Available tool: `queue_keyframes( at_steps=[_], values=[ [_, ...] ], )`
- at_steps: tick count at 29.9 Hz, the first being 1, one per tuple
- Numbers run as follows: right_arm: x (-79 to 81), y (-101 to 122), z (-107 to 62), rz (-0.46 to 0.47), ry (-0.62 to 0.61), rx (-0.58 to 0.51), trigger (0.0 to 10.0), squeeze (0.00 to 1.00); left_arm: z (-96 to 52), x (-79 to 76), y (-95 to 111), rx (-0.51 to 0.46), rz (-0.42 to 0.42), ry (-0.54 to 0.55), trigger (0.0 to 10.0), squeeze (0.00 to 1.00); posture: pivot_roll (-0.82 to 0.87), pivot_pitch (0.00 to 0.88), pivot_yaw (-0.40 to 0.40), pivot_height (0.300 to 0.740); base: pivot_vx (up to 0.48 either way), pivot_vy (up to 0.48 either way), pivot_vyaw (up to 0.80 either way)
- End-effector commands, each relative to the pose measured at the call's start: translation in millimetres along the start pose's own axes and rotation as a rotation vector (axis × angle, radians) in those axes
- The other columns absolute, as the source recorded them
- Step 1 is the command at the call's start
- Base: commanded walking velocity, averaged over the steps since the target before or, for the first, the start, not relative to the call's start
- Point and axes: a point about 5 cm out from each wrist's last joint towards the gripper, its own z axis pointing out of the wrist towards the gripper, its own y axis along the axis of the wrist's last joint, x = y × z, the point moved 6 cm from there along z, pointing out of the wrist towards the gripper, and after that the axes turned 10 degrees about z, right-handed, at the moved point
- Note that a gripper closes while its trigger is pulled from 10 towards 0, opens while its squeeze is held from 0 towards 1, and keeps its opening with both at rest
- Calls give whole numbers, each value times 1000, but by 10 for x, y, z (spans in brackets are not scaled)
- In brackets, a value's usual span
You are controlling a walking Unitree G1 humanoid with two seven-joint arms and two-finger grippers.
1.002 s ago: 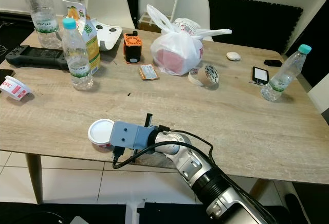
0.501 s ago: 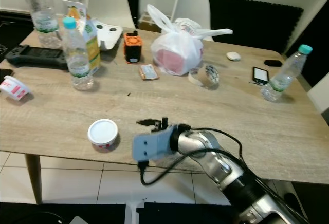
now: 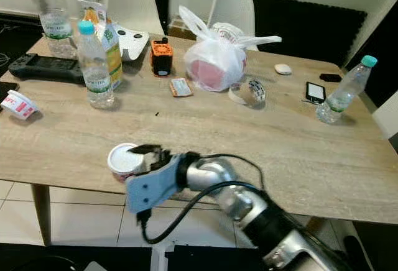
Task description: Restocking fridge
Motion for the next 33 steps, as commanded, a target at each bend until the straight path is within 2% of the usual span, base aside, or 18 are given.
queue_keyframes(
  at_steps=[1, 6, 10, 15, 20, 24, 31, 32, 33],
  values=[
    [117, -43, 48, -13, 39, 14, 10000, 0, -28, -277, 116, -37, 4, -74, 10000, 278, -12, 75, -139, 740, 0, 0, 0],
    [204, -54, 164, -40, 56, 23, 10000, 0, -29, -278, 109, -35, 4, -72, 10000, 278, -1, 77, -142, 740, 0, 0, 0],
    [161, -64, 250, -69, 26, 32, 10000, 0, -30, -279, 102, -32, 2, -72, 10000, 282, 2, 78, -143, 740, 0, 0, 0],
    [76, -183, 307, -84, -18, 85, 10000, 0, -30, -279, 101, -32, -3, -73, 10000, 282, 11, 77, -147, 740, 0, 0, 0],
    [-30, -311, 270, -31, -63, 120, 10000, 0, -29, -281, 107, -33, -6, -73, 10000, 282, 9, 75, -145, 740, 0, 0, 0],
    [-115, -410, 197, 49, -120, 130, 10000, 0, -28, -284, 116, -33, -3, -73, 10000, 282, 2, 71, -142, 740, 0, 0, 0],
    [-200, -522, 132, 105, -180, 146, 10000, 0, -28, -285, 120, -34, -2, -73, 10000, 282, -1, 70, -144, 740, 0, 0, 0],
    [-213, -544, 121, 126, -188, 149, 6941, 0, -28, -285, 118, -34, -3, -74, 10000, 282, -1, 72, -144, 740, 0, 0, 0],
    [-225, -564, 113, 147, -194, 150, 4431, 0, -29, -284, 115, -34, -3, -74, 10000, 282, 0, 73, -145, 740, 0, 0, 0]
  ],
)
